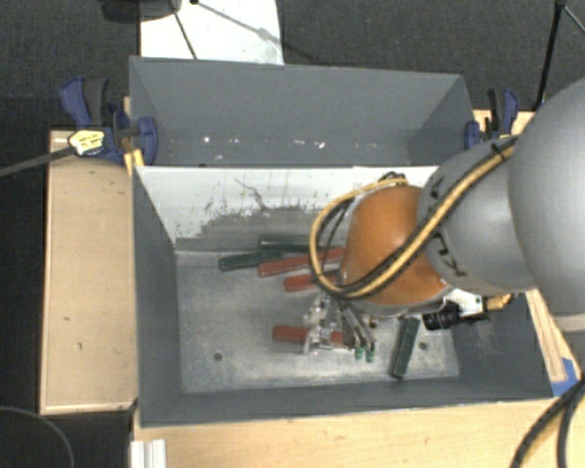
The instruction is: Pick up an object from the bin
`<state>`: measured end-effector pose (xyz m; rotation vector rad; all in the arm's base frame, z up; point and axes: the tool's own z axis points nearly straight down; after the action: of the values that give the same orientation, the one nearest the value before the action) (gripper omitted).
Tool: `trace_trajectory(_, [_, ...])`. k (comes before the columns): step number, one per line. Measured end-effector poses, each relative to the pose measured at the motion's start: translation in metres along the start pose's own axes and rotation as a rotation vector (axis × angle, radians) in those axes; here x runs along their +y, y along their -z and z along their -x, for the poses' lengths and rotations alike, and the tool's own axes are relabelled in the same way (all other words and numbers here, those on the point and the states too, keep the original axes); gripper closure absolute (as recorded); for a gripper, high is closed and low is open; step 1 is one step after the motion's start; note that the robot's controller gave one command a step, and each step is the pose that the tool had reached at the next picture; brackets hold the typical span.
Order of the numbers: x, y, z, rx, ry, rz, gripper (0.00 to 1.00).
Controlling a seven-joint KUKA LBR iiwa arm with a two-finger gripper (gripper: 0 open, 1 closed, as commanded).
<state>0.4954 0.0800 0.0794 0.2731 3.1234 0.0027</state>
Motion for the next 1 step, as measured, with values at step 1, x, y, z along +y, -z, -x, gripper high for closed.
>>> trace_trajectory(1, [-0.0003,0.0096,-0.0012,0.007,-0.001,-0.002,1.00])
